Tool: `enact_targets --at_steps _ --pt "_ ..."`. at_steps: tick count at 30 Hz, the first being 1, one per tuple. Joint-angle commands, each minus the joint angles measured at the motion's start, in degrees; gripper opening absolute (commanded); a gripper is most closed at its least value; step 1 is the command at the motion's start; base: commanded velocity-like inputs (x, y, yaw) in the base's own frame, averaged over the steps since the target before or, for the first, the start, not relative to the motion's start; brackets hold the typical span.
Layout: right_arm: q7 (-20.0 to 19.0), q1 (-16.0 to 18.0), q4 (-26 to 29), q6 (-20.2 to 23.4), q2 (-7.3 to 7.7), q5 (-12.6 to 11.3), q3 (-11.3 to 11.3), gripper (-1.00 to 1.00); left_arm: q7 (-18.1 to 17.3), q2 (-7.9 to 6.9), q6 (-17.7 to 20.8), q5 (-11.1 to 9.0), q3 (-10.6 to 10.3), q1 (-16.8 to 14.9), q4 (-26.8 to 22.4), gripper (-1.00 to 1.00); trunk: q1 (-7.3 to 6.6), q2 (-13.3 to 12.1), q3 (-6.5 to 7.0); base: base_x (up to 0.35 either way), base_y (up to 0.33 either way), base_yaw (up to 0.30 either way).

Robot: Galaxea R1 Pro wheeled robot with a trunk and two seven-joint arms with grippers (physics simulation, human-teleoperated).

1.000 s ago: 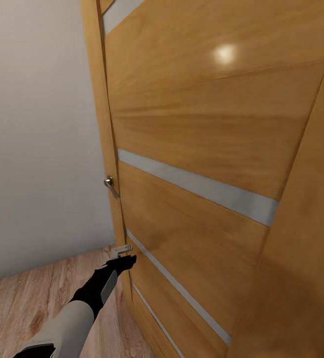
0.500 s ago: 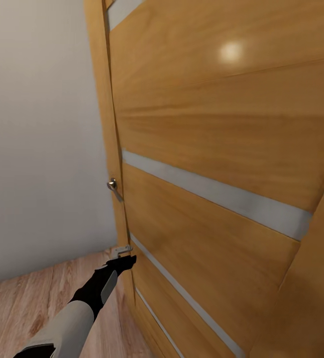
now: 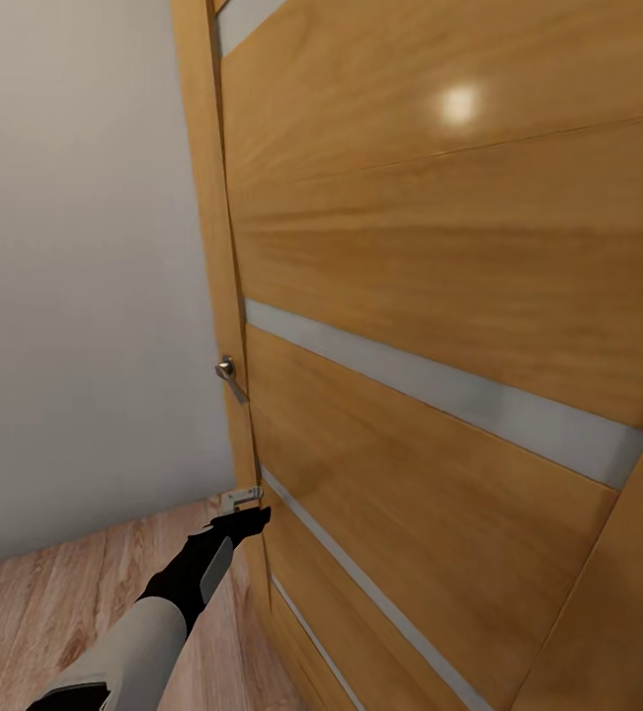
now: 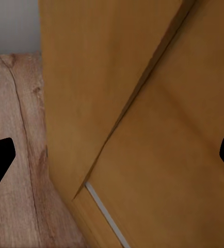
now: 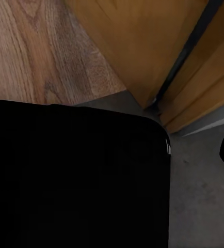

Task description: Move the two storage containers from the living room to the garage. In the garage, place one container on the floor and stack the other container on top of it (either order is fine).

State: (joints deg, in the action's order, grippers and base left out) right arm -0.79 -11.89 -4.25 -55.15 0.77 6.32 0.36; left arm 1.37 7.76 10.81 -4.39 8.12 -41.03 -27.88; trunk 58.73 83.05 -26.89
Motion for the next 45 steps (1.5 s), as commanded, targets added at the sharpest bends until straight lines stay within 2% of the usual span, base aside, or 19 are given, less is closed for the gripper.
enact_targets --at_steps 1,28,45 --pt "-0.1 0.0 -0.1 -0.2 0.02 0.1 0.0 1.0 0.0 0.06 0.4 -0.6 0.1 0.0 -0.2 1.0 0.0 0.0 -0.04 0.0 0.0 0.0" --pt "0.0 0.0 -0.1 -0.2 0.02 0.1 -0.1 1.0 0.0 0.06 0.4 -0.6 0.1 0.0 -0.2 1.0 0.0 0.0 -0.04 0.0 0.0 -0.003" --pt "0.0 0.0 -0.1 -0.2 0.02 0.1 -0.1 1.0 -0.1 0.15 0.4 -0.6 0.1 0.0 -0.2 1.0 0.0 0.0 -0.04 0.0 0.0 -0.241"
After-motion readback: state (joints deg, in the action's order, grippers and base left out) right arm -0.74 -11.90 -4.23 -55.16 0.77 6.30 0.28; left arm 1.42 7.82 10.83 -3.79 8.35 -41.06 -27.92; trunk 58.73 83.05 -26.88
